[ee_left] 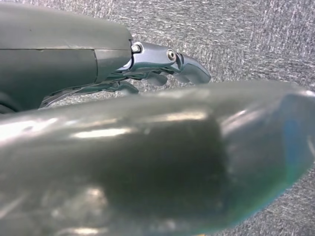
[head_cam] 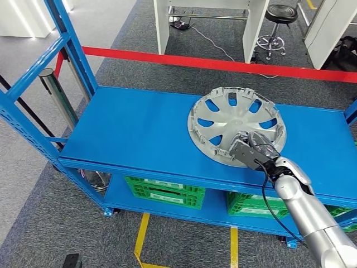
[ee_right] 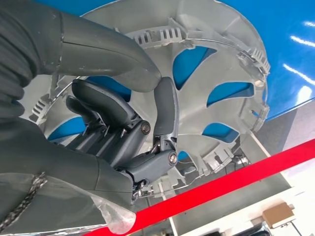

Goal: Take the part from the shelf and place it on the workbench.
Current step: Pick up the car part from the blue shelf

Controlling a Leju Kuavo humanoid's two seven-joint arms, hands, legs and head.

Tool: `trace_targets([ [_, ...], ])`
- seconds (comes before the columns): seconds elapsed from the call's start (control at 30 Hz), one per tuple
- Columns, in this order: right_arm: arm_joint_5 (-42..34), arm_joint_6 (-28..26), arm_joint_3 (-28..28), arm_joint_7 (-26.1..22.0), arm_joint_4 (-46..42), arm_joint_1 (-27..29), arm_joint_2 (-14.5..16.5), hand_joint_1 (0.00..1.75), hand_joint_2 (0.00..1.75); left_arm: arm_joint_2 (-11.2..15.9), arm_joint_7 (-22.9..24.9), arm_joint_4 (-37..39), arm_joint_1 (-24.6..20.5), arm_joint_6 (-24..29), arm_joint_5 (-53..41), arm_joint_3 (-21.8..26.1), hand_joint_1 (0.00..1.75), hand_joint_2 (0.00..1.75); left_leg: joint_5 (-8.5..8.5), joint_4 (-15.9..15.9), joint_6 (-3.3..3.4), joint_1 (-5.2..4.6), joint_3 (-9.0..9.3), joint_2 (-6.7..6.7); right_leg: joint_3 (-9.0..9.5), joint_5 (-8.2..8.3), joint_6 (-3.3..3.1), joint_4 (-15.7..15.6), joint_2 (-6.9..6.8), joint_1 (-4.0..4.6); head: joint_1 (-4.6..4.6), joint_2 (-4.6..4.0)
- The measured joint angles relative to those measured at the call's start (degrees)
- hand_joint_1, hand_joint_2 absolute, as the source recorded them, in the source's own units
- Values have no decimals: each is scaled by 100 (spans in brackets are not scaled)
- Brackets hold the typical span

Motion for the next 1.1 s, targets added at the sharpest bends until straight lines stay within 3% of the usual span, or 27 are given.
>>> trace_targets([
  [0.2,0,-8,54,1,-11,-4,-19,175,175,-3,0,0,0,0,0,10,0,0,0,0,0,0,0,0,0,0,0,0,0,0,0,0],
  [0.33,3,-52,70,7,-35,-3,-22,1,175,-6,0,0,0,0,0,35,0,0,0,1,0,0,0,0,0,0,0,0,1,0,0,0],
  [0.53,436,-355,153,152,-55,-16,-21,0,175,-11,11,0,0,-4,-1,54,0,0,0,0,0,0,-3,0,0,0,0,0,-1,0,1,0],
  [0.7,2300,-820,585,739,128,-306,73,0,175,-15,17,0,-15,-43,-34,56,0,0,1,0,0,0,-6,0,-2,0,0,2,3,0,1,0],
  [0.83,3258,-748,1097,1022,484,-738,234,0,175,-17,17,0,-33,-68,-68,56,0,0,5,0,-2,0,-5,1,-3,1,0,3,4,1,0,0],
  [1.1,3283,-151,1639,908,1054,-1415,436,0,175,-17,42,0,-41,-94,-105,57,0,0,7,0,0,1,-5,0,-2,1,-1,3,0,2,0,0],
])
